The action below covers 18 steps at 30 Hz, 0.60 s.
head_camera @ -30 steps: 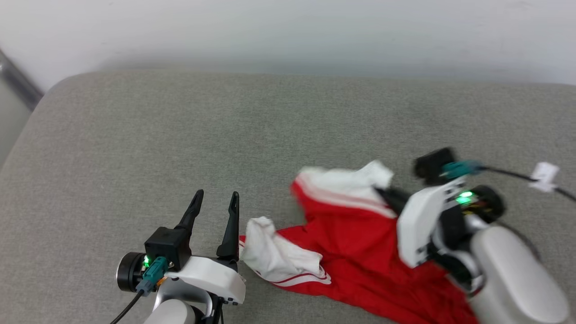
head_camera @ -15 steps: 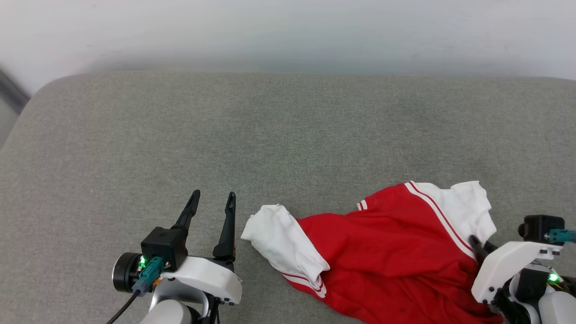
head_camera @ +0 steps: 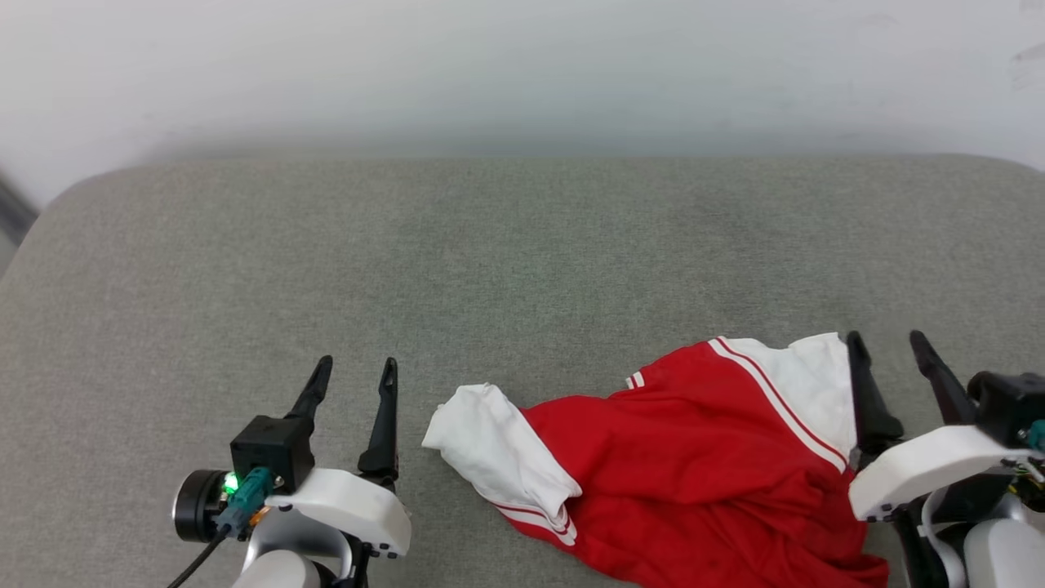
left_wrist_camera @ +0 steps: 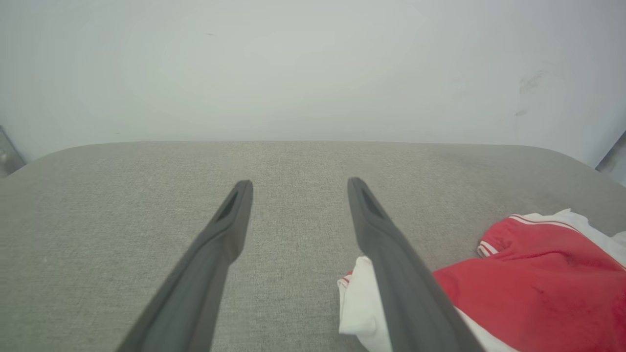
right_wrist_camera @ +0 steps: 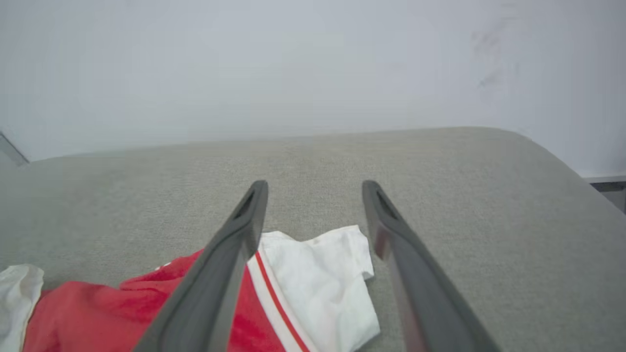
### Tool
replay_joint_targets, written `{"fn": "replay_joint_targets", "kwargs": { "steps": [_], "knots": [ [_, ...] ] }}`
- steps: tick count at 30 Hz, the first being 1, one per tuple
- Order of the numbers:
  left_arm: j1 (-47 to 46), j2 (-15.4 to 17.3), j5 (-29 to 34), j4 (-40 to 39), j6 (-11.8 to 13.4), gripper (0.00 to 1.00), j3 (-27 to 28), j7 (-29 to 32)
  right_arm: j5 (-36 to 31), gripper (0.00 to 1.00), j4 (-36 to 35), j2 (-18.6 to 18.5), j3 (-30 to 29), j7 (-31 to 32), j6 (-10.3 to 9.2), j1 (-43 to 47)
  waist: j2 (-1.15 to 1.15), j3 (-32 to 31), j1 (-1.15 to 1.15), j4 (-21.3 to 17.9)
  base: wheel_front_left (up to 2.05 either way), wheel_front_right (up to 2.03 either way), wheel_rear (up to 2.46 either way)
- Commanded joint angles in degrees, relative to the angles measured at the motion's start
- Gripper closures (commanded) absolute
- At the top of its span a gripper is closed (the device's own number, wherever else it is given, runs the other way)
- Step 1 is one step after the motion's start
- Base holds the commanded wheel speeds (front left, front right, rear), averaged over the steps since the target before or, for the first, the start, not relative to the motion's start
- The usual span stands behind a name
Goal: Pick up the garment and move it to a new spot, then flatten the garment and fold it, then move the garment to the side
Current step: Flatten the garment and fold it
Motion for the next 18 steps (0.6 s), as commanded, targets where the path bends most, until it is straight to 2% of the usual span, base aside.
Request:
{"fn": "replay_joint_targets", "kwargs": {
  "steps": [1, 6, 11, 12, 18],
  "knots": [
    [0.1, 0.6, -0.2, -0.4, 0.3, 0.0, 0.1, 0.6, -0.7, 0.0, -2.0, 0.4, 0.9, -0.6, -0.02, 1.4, 0.0, -0.5, 0.0, -0.5, 0.0, 0.0, 0.0],
    [-1.1, 2.0, -0.6, -0.8, -0.7, 0.0, -0.5, 3.7, -1.4, 0.0, -7.1, 1.4, 3.3, 0.2, -0.02, 4.3, 0.0, -1.1, 0.0, -1.3, 0.0, 0.0, 0.0],
    [-6.0, 3.2, -2.9, -0.7, -5.2, 0.0, -3.7, 14.0, -1.8, 0.0, -13.2, 2.3, 5.5, 2.1, -0.02, 7.9, 0.0, -0.9, 0.0, -2.4, 0.0, 0.0, 0.0],
    [-6.0, 3.2, -2.9, -0.7, -5.2, 0.0, -3.7, 14.0, -1.8, 0.0, -13.2, 2.3, 5.5, 2.1, -0.02, 7.9, 0.0, -0.9, 0.0, -2.4, 0.0, 0.0, 0.0],
    [-12.0, 4.4, -5.5, 2.5, -10.4, 0.0, -7.3, 26.2, -1.8, 0.0, -16.6, 2.9, 7.3, 3.0, -0.02, 8.4, 0.0, 1.6, 0.0, -4.1, 0.0, 0.0, 0.0]
  ]
}}
